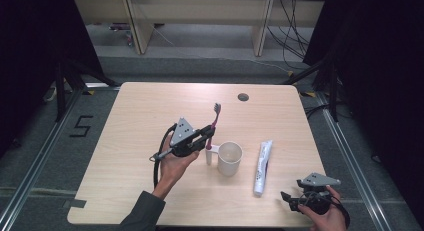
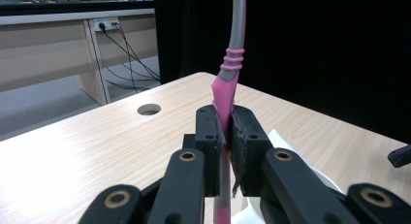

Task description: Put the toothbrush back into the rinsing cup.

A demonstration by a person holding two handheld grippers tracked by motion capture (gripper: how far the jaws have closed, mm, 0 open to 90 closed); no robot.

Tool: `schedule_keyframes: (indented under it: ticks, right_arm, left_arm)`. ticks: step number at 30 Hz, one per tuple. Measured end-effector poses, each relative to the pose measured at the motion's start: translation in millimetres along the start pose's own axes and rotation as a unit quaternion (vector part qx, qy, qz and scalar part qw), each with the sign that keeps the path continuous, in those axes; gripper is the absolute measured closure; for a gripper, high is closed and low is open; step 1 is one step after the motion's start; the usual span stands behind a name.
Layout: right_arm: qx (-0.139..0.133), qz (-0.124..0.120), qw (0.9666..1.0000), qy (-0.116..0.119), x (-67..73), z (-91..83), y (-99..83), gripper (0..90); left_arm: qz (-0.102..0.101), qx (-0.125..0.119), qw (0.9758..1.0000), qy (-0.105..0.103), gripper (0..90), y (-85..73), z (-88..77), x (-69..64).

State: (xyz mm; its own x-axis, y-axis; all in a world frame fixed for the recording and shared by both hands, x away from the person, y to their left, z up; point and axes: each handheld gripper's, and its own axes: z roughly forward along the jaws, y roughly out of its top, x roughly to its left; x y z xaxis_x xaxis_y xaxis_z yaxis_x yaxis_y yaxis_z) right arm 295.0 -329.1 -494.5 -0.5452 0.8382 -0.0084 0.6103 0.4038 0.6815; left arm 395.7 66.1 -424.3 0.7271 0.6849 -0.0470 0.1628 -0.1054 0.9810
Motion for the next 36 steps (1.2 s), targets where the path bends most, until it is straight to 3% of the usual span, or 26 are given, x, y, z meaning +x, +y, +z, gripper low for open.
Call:
schedule_keyframes:
  ticks: [2, 5, 7, 8, 12, 13, 16, 18, 19, 23, 25, 26, 27, 36]
  right_arm:
    - [-0.009, -0.010, 0.9999, -0.001, -1.2, 0.6, -0.6, 24.3]
    - [-0.003, 0.003, 1.0000, 0.002, 0.7, 0.6, -0.3, 24.3]
    - [-0.009, -0.008, 0.9999, 0.000, -0.4, 1.7, -0.8, 24.2]
    - [-0.002, 0.009, 1.0000, 0.003, 2.0, -0.1, 0.0, 24.3]
    - [-0.006, -0.001, 1.0000, 0.000, 0.7, 1.0, -0.8, 24.3]
    - [-0.002, 0.011, 0.9999, 0.003, 2.1, 0.1, 0.0, 24.3]
    - [0.000, 0.011, 0.9999, 0.004, 2.6, -0.2, 0.0, 24.3]
    - [-0.004, -0.001, 1.0000, 0.001, 0.7, 0.8, -0.6, 24.3]
    - [-0.002, 0.011, 0.9999, 0.002, 2.2, 0.2, 0.0, 24.3]
    - [-0.005, -0.004, 1.0000, 0.003, 0.3, 1.5, -0.7, 24.3]
    - [-0.007, -0.001, 1.0000, 0.000, 1.0, 0.9, -0.7, 24.3]
    - [-0.001, 0.013, 0.9999, 0.004, 3.2, 0.1, -0.1, 24.3]
    - [-0.005, 0.001, 1.0000, 0.002, 1.9, 0.9, -0.8, 24.3]
    - [-0.004, -0.001, 1.0000, 0.003, 0.8, 1.0, -0.8, 24.3]
  left_arm:
    - [0.000, 0.003, 1.0000, -0.001, 82.5, -2.9, 0.4, -0.1]
    - [0.001, 0.005, 1.0000, 0.001, 82.4, -7.3, 1.2, -0.1]
    - [0.001, 0.004, 1.0000, 0.000, 82.4, -8.8, 1.6, 0.4]
    - [-0.001, 0.007, 1.0000, -0.001, 82.4, -11.6, 1.7, 0.3]
    - [-0.002, 0.010, 0.9999, 0.001, 82.3, -15.4, 2.4, 0.1]
    - [-0.003, 0.010, 0.9999, 0.001, 82.3, -15.7, 2.2, -0.4]
    - [0.000, 0.010, 0.9999, 0.001, 82.4, -16.2, 1.7, -0.7]
    - [0.000, 0.013, 0.9999, 0.000, 82.3, -18.4, 1.1, -1.2]
    - [0.001, 0.013, 0.9999, -0.001, 82.3, -19.5, 0.8, -1.6]
    - [0.000, 0.017, 0.9999, -0.002, 82.2, -22.8, -0.6, -2.3]
    - [0.000, 0.018, 0.9998, -0.003, 82.1, -24.0, -0.7, -2.0]
    - [0.000, 0.022, 0.9997, -0.004, 82.1, -26.4, -1.3, -2.3]
    - [-0.003, 0.025, 0.9997, -0.003, 82.1, -28.4, -1.3, -3.0]
    - [-0.001, 0.040, 0.9992, -0.005, 81.8, -38.1, -2.7, -4.3]
